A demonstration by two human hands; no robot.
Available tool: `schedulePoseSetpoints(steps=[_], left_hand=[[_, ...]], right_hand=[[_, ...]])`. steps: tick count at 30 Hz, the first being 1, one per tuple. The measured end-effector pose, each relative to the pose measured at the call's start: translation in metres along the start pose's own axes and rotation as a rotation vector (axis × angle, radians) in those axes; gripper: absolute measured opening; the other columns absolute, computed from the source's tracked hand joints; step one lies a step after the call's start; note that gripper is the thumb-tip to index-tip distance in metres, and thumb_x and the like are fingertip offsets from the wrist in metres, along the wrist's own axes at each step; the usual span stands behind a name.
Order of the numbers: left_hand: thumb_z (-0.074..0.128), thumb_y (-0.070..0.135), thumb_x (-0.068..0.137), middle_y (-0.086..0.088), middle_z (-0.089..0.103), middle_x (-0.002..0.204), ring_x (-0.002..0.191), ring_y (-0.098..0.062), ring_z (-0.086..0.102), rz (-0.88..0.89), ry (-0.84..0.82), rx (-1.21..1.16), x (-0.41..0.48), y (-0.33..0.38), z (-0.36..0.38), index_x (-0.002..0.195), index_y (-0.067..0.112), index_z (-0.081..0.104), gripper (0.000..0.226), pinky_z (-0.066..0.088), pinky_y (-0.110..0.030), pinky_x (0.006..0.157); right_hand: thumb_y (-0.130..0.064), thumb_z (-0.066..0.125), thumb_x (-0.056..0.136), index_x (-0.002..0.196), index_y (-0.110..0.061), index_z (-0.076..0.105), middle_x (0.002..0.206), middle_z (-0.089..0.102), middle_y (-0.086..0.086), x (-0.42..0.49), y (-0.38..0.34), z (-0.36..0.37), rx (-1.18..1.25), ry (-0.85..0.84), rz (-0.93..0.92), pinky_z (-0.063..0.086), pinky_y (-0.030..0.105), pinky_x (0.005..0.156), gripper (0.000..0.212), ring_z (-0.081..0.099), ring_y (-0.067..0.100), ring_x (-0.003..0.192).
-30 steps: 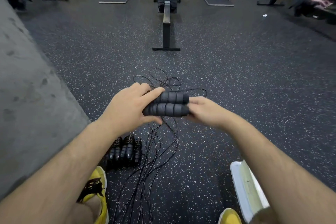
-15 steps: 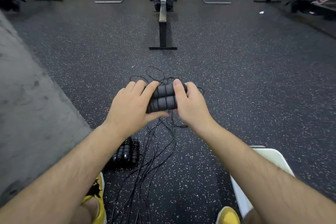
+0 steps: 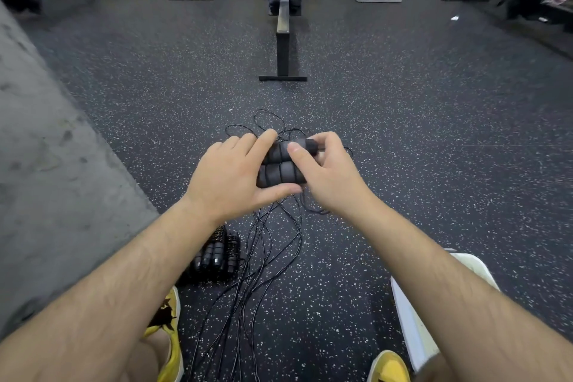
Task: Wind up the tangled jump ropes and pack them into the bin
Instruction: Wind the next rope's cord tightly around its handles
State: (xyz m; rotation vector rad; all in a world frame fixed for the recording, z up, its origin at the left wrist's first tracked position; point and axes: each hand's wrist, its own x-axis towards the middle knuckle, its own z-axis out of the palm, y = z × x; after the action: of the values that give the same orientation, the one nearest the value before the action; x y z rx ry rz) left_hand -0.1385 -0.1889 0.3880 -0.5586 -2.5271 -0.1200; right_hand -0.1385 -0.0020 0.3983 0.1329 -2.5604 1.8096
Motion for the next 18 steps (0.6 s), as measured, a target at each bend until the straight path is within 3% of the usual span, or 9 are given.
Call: schedulePoseSetpoints(steps=[2,4,8,12,18], left_hand=[[0.035,0.090,0.081,-0.004,0.062,0.092,0.079,-0.030,0.061,0.006,-0.004,0.008,0.000,-0.002,-0.001,0.134,0.012,0.052,0.095,0.047,-0.041,0.067],[0.034,0.091,0.082,-0.003,0.061,0.091,0.080,-0.029,0.060,0.010,-0.009,0.039,-0.001,-0.004,0.000,0.137,0.014,0.051,0.096,0.046,-0.040,0.067],[0.034,0.090,0.083,-0.004,0.059,0.090,0.079,-0.030,0.059,0.052,-0.017,0.075,-0.004,-0.002,0.007,0.139,0.020,0.050,0.090,0.047,-0.041,0.066],[0.043,0.089,0.080,-0.003,0.060,0.093,0.080,-0.029,0.058,0.054,-0.029,0.114,-0.004,0.000,0.011,0.139,0.018,0.050,0.093,0.048,-0.041,0.066],[0.042,0.090,0.079,-0.005,0.059,0.091,0.078,-0.030,0.058,0.056,-0.054,0.176,-0.004,0.001,0.017,0.135,0.018,0.056,0.092,0.044,-0.038,0.065]], right_hand=[[-0.038,0.066,0.091,0.114,-0.021,0.042,0.097,0.073,-0.001,-0.002,-0.002,-0.008,0.042,-0.025,0.037,0.053,0.038,0.086,0.037,0.071,0.018,0.093],[-0.036,0.069,0.089,0.112,-0.020,0.040,0.093,0.072,-0.001,-0.004,-0.004,-0.015,0.000,-0.044,0.032,0.052,0.036,0.078,0.040,0.068,0.017,0.084],[-0.044,0.067,0.089,0.088,-0.018,0.048,0.080,0.063,-0.004,-0.007,-0.004,-0.019,-0.368,-0.029,-0.103,0.041,0.031,0.063,0.032,0.055,0.012,0.071],[-0.042,0.066,0.091,0.082,-0.018,0.054,0.079,0.062,-0.005,-0.008,-0.003,-0.022,-0.533,-0.039,-0.196,0.047,0.036,0.071,0.029,0.057,0.017,0.077],[-0.037,0.067,0.092,0.096,-0.019,0.058,0.097,0.060,-0.004,-0.008,-0.003,-0.021,-0.612,-0.051,-0.222,0.046,0.037,0.084,0.021,0.056,0.017,0.091]])
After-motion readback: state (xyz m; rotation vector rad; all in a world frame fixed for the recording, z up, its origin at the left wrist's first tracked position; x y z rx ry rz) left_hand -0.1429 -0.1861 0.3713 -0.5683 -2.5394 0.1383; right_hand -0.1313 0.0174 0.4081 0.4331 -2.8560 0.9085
